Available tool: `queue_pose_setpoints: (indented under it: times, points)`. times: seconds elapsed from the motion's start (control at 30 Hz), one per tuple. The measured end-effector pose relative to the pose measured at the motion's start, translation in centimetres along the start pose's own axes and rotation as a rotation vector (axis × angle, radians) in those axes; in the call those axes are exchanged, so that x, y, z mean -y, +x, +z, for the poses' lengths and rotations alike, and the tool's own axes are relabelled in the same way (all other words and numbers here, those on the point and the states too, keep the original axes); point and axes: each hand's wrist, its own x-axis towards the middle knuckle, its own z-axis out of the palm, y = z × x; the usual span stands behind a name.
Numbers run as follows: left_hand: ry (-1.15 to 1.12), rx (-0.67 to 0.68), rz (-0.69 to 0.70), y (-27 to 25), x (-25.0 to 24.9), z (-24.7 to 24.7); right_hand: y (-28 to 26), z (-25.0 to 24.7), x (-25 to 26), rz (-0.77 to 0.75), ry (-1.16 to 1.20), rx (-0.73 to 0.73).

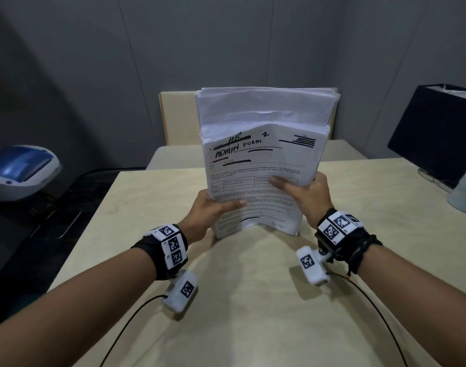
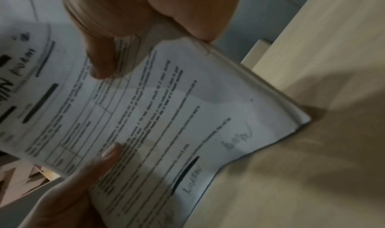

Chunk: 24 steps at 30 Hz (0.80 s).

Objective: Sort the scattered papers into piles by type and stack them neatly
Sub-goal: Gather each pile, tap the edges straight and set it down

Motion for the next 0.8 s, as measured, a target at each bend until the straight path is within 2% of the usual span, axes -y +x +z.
queue_pose_setpoints:
  times: [0.17, 0.3, 0.4, 0.5, 0.6, 0.73, 0.8]
  points:
    - [-0.117, -0.084, -0.024, -0.6, 0.4, 1.3, -1.7, 2.6, -0.6, -0.066, 0.023, -0.199]
    - [-0.236, -0.190, 0.027, -1.3, 0.0, 1.9, -3.4, 3.4, -1.0, -0.073, 0.037, -0.219]
    - [-0.253, -0.255, 0.128, -0.7, -1.7, 1.7, -3.6, 3.0, -0.2, -0.091, 0.110, -0.219]
    - [-0.276, -0.260, 0.181, -0.8, -2.7, 2.3, -3.1, 2.7, 0.7, -0.078, 0.180, -0.200]
    - [-0.293, -0.267, 0.186, -0.9, -2.6, 2.6, -2.6, 2.5, 0.9, -0.088, 0.144, -0.188]
    - [-0.246, -0.236, 0.128, -1.4, -0.8, 2.0, -1.8, 1.4, 0.3, -0.081, 0.074, -0.167]
    - [-0.204, -0.167, 0.072, -1.8, 0.6, 1.7, -1.6, 0.9, 0.3, -0.083, 0.075, -0.147]
